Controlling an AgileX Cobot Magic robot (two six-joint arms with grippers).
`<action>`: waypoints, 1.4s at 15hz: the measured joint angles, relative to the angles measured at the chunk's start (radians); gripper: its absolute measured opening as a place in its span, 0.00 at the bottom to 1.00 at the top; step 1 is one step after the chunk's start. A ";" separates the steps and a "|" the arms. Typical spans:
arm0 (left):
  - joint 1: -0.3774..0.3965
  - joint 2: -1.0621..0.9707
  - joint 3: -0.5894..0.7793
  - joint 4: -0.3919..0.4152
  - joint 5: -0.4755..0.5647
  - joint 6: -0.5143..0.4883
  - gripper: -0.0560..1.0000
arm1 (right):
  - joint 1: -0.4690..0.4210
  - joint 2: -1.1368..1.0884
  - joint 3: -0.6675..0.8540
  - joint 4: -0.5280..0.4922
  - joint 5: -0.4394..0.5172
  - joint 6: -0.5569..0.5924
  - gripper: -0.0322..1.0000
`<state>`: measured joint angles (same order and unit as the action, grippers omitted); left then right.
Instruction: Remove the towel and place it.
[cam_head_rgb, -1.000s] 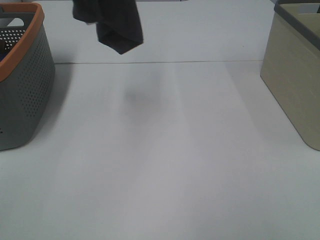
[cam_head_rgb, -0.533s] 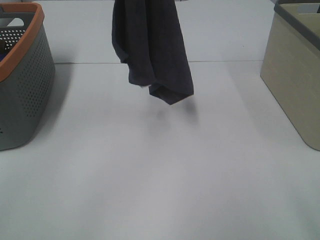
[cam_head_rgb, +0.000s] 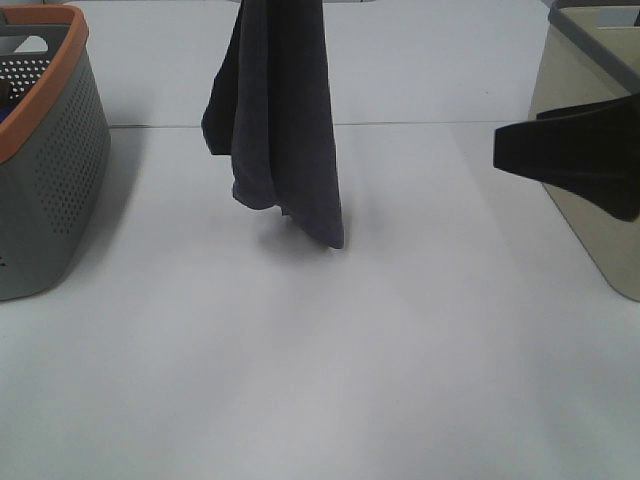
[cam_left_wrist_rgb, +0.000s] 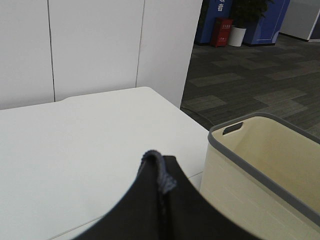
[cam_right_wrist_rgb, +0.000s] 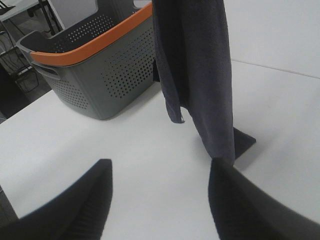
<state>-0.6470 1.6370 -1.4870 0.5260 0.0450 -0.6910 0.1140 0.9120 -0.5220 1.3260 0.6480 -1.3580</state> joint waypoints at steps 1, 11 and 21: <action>0.000 0.000 0.000 0.000 -0.001 0.008 0.05 | 0.000 0.062 0.000 0.092 0.009 -0.122 0.59; 0.000 0.000 0.001 0.000 -0.001 0.021 0.05 | 0.360 0.531 -0.057 0.401 -0.221 -0.644 0.59; 0.000 0.000 0.001 0.000 0.007 0.021 0.05 | 0.361 0.885 -0.372 0.417 -0.185 -0.664 0.59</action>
<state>-0.6470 1.6370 -1.4860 0.5260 0.0520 -0.6700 0.4750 1.7970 -0.8940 1.7430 0.4630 -2.0220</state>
